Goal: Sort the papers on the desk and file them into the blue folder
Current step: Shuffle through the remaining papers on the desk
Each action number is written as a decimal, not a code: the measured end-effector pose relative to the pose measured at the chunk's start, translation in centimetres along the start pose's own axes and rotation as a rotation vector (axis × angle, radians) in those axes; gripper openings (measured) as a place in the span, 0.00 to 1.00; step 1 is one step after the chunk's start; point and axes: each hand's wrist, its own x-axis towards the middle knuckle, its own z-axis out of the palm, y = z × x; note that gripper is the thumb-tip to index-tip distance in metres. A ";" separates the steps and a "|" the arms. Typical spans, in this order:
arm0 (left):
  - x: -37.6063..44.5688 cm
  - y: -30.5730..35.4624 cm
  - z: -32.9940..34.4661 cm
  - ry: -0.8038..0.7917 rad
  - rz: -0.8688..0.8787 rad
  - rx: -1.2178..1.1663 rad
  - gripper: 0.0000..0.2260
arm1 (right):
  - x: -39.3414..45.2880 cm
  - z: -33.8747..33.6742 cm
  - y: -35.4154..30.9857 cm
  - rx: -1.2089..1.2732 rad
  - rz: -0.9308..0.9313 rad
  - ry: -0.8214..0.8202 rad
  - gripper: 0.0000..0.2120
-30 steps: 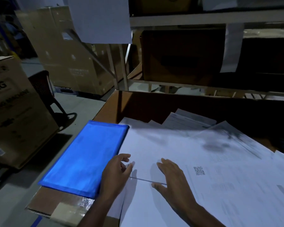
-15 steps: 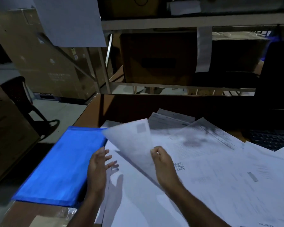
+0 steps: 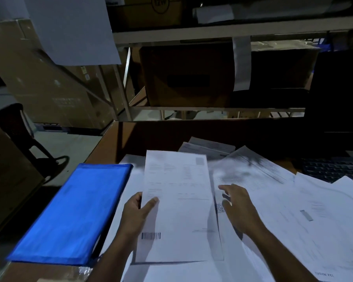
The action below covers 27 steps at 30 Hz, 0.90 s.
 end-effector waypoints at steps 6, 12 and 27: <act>1.1 -1.5 -0.2 0.052 -0.083 0.242 0.08 | -0.4 -1.2 1.1 -0.382 -0.103 -0.279 0.34; 0.9 -1.2 0.0 0.051 -0.110 0.271 0.12 | 0.6 -2.5 0.3 -0.488 -0.210 -0.310 0.29; 0.3 -0.9 -1.1 0.053 -0.094 0.112 0.21 | 1.7 -5.6 -2.0 -0.254 -0.176 -0.114 0.06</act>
